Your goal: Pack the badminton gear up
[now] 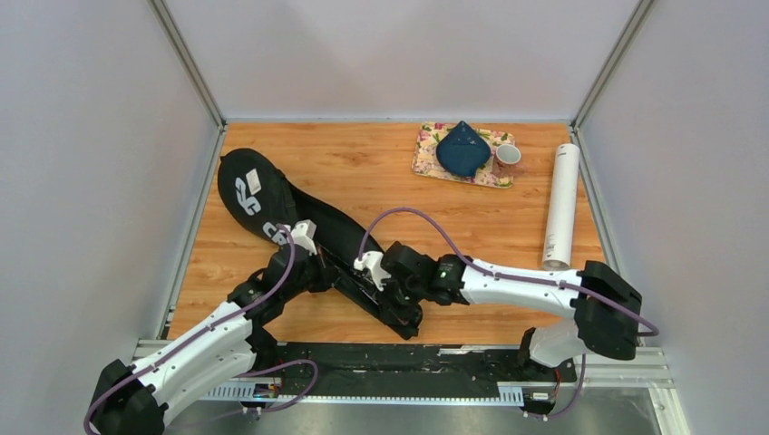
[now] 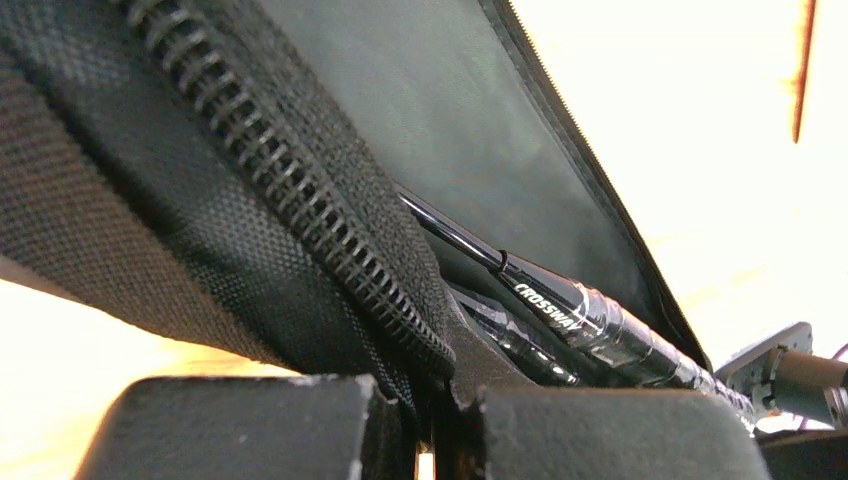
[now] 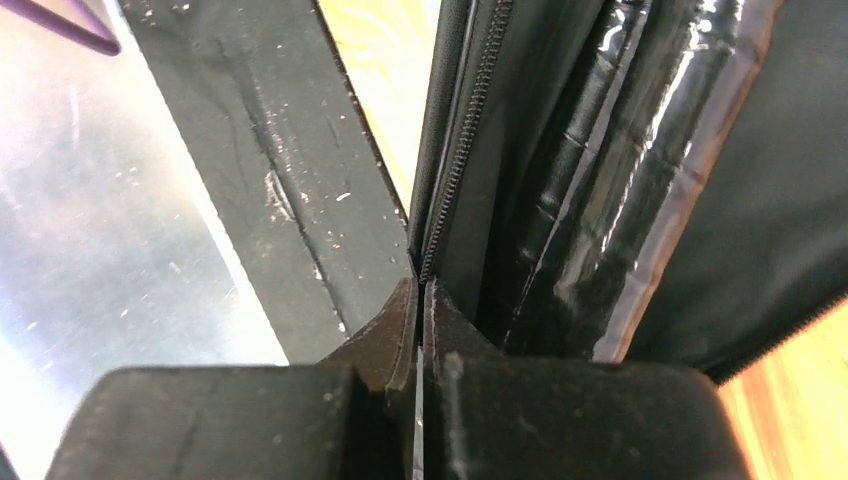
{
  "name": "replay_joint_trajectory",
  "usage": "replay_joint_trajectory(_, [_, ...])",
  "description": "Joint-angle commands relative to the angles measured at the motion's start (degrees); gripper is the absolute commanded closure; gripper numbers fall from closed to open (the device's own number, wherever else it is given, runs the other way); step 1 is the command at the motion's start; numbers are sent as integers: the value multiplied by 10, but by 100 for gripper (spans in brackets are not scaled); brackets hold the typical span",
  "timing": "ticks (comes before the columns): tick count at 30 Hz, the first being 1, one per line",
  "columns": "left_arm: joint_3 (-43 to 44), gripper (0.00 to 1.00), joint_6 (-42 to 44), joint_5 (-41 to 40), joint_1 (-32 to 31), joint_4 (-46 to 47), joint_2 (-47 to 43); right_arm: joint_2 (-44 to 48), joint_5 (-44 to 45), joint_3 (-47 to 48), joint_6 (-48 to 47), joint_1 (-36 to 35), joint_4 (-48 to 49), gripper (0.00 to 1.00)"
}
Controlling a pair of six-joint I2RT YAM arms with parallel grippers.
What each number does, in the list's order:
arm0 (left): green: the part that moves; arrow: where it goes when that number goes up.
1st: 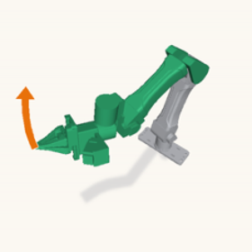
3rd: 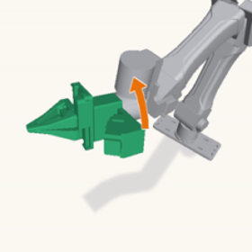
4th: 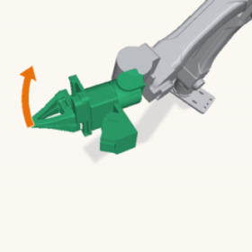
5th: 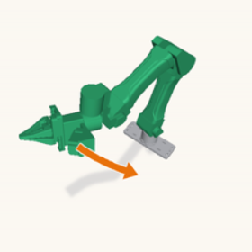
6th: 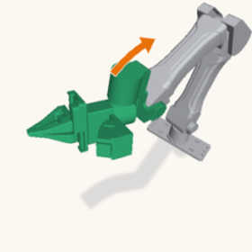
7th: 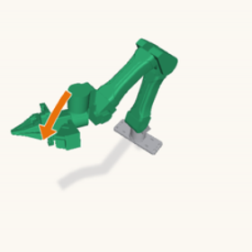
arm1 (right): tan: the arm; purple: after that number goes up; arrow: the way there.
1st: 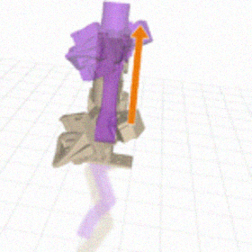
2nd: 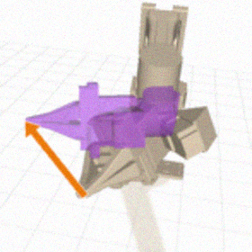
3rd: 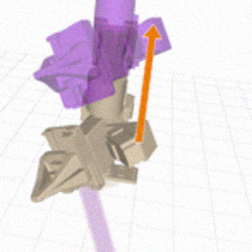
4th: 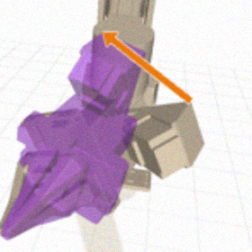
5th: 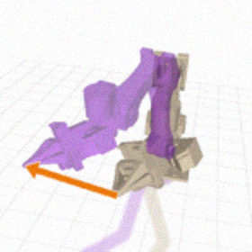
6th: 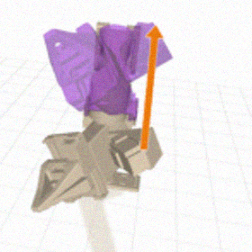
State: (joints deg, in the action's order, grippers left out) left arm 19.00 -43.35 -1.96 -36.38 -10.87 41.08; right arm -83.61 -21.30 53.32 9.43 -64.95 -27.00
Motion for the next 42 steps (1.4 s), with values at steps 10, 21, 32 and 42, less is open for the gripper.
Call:
replay_joint_trajectory(10, [-31, 100, -86, -155, 10, 186, -24, 30, 463, 0, 208, -185, -78, 100])
replay_joint_trajectory(21, [-52, 100, -83, -126, 18, 251, -32, 86, 636, -20, 264, -231, -155, 100])
replay_joint_trajectory(32, [-203, 100, -61, -60, 18, 336, -99, 91, 300, -128, 180, -157, 89, 74])
replay_joint_trajectory(42, [-166, 100, -38, -60, 18, 262, -116, 172, 232, 2, 132, -109, -12, 42])
